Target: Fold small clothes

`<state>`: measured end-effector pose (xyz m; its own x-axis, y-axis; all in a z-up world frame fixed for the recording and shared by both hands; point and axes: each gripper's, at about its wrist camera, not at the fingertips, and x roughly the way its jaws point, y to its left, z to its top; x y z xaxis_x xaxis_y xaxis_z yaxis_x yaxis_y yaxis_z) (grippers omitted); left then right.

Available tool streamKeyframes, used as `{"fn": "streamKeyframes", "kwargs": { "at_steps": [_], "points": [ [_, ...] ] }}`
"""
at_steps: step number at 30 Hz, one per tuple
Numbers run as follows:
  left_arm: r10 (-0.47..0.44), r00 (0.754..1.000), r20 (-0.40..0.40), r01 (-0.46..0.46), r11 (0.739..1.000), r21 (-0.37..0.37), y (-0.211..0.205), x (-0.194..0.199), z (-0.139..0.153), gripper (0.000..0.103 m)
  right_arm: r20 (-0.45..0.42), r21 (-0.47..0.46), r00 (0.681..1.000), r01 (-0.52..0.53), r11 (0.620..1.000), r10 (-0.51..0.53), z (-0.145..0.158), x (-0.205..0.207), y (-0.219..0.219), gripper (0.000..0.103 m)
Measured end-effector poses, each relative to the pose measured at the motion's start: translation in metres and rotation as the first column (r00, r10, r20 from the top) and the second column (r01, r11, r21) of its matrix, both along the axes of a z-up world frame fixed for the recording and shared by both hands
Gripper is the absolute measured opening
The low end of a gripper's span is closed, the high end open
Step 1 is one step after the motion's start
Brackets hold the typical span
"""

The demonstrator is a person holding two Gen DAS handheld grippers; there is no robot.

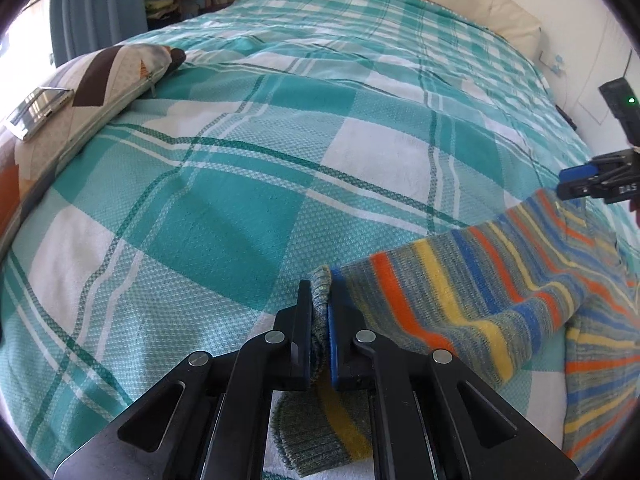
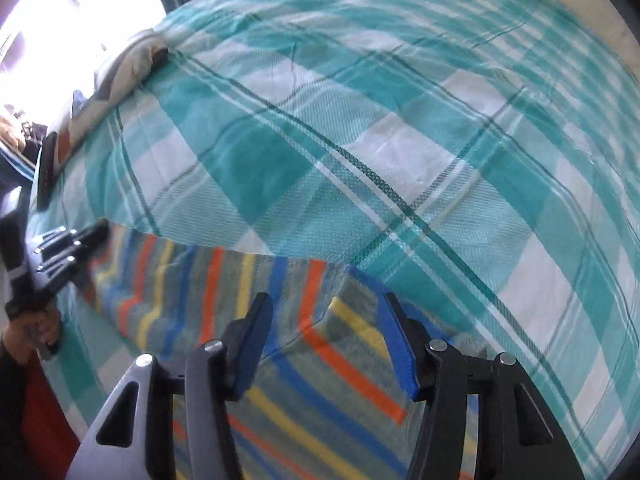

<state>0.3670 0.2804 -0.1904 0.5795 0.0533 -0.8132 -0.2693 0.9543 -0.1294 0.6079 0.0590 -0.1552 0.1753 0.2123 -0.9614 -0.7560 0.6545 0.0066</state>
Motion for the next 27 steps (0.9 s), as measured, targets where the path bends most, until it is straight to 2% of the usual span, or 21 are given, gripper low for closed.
{"fn": "streamKeyframes", "kwargs": {
  "at_steps": [2,3,4,6,9,10,14,16,18,19,20,21,23,25,27],
  "points": [
    [-0.008,1.0,0.003,0.008,1.0,-0.004,0.001,0.002,0.0,0.004,-0.049,-0.042,0.997,-0.054,0.998,0.052,-0.019,0.008,0.007,0.05],
    [-0.011,1.0,0.006,0.011,1.0,-0.002,0.001,0.003,0.001,0.004,-0.103,-0.071,0.991,-0.095,0.993,0.087,-0.029,0.008,0.01,0.025],
    [-0.009,1.0,0.014,0.009,1.0,0.006,0.001,0.003,0.004,0.004,-0.111,-0.114,0.985,-0.141,0.983,0.129,-0.033,0.005,0.012,0.007],
    [0.018,0.998,0.062,-0.02,0.999,0.035,0.003,0.003,0.016,0.003,-0.073,-0.136,0.981,-0.191,0.972,0.183,-0.023,-0.003,0.014,0.007],
    [0.06,0.99,0.124,-0.065,0.997,0.039,0.011,0.012,0.029,0.003,0.154,-0.162,0.978,-0.114,0.98,0.14,0.003,-0.004,0.015,0.006],
    [0.066,0.991,0.119,-0.071,0.996,0.047,0.012,0.017,0.027,0.003,0.207,-0.17,0.971,-0.086,0.982,0.121,0.004,-0.003,0.015,0.006],
    [0.096,0.995,0.031,-0.097,0.993,0.06,0.013,0.031,-0.001,0.004,0.262,-0.24,0.958,-0.051,0.969,0.116,-0.034,-0.005,0.018,0.006],
    [0.089,0.996,0.022,-0.091,0.99,0.107,0.008,0.03,-0.001,0.008,0.301,-0.232,0.948,-0.033,0.972,0.104,-0.043,-0.01,0.018,0.007],
    [0.098,0.995,0.009,-0.098,0.984,0.152,0.008,0.03,0.002,0.019,0.308,-0.185,0.95,0.013,0.983,0.045,-0.035,-0.005,0.014,0.014],
    [0.121,0.993,0.005,-0.121,0.979,0.166,0.012,0.028,0.004,0.033,0.314,-0.163,0.949,0.041,0.986,0.013,-0.028,-0.002,0.01,0.032],
    [0.157,0.988,0.011,-0.157,0.972,0.173,0.018,0.024,0.009,0.039,0.327,-0.131,0.945,0.068,0.989,-0.021,-0.02,-0.003,0.009,0.042],
    [0.191,0.981,0.027,-0.193,0.968,0.164,0.026,0.018,0.015,0.039,0.339,-0.081,0.939,0.09,0.993,-0.057,-0.007,-0.008,0.006,0.051],
    [0.203,0.976,0.078,-0.211,0.971,0.108,0.036,0.003,0.028,0.036,0.314,0.021,0.943,0.113,0.993,-0.114,0.022,-0.022,-0.007,0.051],
    [0.126,0.981,0.144,-0.131,0.991,0.028,0.033,-0.009,0.041,0.037,0.251,0.095,0.954,0.144,0.985,-0.164,0.042,-0.043,-0.029,0.052],
    [0.027,0.987,0.157,-0.029,0.999,0.012,0.016,-0.011,0.041,0.044,0.148,0.165,0.964,0.195,0.967,-0.22,0.05,-0.071,-0.058,0.056]
  ]
}}
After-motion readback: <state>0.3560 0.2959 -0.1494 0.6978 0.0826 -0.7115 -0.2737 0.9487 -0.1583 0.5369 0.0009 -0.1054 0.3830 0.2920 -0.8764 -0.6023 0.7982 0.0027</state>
